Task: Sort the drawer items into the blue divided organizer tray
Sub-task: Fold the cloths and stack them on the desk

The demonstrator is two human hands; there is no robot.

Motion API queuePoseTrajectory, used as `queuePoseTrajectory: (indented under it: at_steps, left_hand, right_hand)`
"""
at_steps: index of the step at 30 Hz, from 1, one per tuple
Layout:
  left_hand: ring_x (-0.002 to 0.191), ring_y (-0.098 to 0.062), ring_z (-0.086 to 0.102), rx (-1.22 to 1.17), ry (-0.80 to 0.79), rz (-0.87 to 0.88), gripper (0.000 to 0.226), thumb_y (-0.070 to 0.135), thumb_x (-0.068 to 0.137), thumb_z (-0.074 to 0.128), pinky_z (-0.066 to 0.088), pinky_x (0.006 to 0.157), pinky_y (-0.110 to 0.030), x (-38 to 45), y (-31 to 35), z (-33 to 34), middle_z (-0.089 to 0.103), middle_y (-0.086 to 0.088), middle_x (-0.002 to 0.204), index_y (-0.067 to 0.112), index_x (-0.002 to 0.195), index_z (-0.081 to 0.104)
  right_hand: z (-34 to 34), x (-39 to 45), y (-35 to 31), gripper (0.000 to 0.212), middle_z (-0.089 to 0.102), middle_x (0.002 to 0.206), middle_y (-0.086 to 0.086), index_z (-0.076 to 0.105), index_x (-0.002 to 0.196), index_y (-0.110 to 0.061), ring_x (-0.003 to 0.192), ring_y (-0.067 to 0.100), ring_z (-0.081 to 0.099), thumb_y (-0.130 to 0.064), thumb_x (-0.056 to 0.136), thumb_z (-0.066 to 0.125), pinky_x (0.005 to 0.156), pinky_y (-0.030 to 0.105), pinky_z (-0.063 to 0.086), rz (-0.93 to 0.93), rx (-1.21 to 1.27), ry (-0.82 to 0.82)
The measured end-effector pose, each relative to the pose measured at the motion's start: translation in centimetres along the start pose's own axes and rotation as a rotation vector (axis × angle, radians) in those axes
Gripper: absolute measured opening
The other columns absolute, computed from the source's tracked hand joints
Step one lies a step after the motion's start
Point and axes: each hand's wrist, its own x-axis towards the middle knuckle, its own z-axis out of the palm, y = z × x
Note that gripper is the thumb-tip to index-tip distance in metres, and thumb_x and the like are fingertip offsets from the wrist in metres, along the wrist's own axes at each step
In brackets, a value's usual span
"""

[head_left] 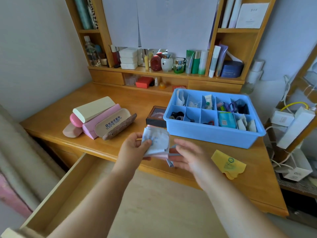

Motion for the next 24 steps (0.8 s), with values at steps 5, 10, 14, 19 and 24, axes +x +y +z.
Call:
queuePoseTrajectory:
  at_steps: [5, 10, 14, 19, 24]
  left_hand:
    - [0.088, -0.011, 0.057, 0.813, 0.003, 0.0, 0.041, 0.036, 0.087, 0.064, 0.05, 0.062, -0.023, 5.1, -2.9, -0.8, 0.06, 0.005, 0.106, 0.028, 0.124, 0.047]
    - [0.113, -0.026, 0.049, 0.999, 0.244, 0.489, 0.051, 0.025, 0.081, 0.073, 0.043, 0.094, -0.035, 4.1, -2.5, 0.3, 0.052, -0.007, 0.123, 0.016, 0.126, 0.052]
    - [0.088, -0.018, 0.057, 0.751, -0.095, 0.858, 0.009, 0.014, 0.081, 0.072, 0.045, 0.077, -0.032, 0.2, -0.1, 5.7, 0.066, 0.002, 0.092, 0.016, 0.089, 0.07]
    - [0.101, -0.018, 0.056, 0.794, -0.37, 0.732, 0.025, 0.024, 0.083, 0.067, 0.041, 0.088, -0.027, -2.0, -1.3, 12.8, 0.064, 0.002, 0.108, 0.018, 0.107, 0.068]
    - [0.106, -0.016, 0.052, 0.871, -0.372, 0.632, 0.024, 0.023, 0.084, 0.062, 0.039, 0.085, -0.023, -1.3, -2.5, 15.1, 0.059, 0.003, 0.111, 0.022, 0.107, 0.068]
  right_hand:
    - [-4.8, 0.2, 0.9, 0.016, 0.067, 0.089, -0.016, 0.063, 0.098, -0.038, 0.081, -0.002, 0.062, -0.024, 0.09, 0.059, 0.067, 0.017, 0.048, -0.286, -0.598, 0.316]
    - [-10.2, -2.0, 1.4, 0.013, 0.062, 0.078, -0.018, 0.063, 0.084, -0.035, 0.072, 0.0, 0.057, -0.022, 0.085, 0.066, 0.057, 0.018, 0.043, -0.343, -0.846, 0.559]
    - [-12.3, -3.6, 2.7, 0.012, 0.059, 0.084, -0.019, 0.066, 0.088, -0.033, 0.081, -0.002, 0.055, -0.029, 0.079, 0.074, 0.062, 0.014, 0.038, -0.262, -0.953, 0.402]
    - [-13.1, -3.4, 5.0, 0.028, 0.057, 0.105, -0.014, 0.067, 0.102, -0.021, 0.099, 0.008, 0.053, -0.03, 0.077, 0.075, 0.082, 0.022, 0.044, -0.263, -1.104, 0.317]
    - [-13.2, -2.8, 5.4, 0.007, 0.06, 0.083, -0.008, 0.065, 0.076, -0.016, 0.081, 0.013, 0.057, -0.013, 0.081, 0.068, 0.07, 0.036, 0.05, -0.441, -1.068, 0.366]
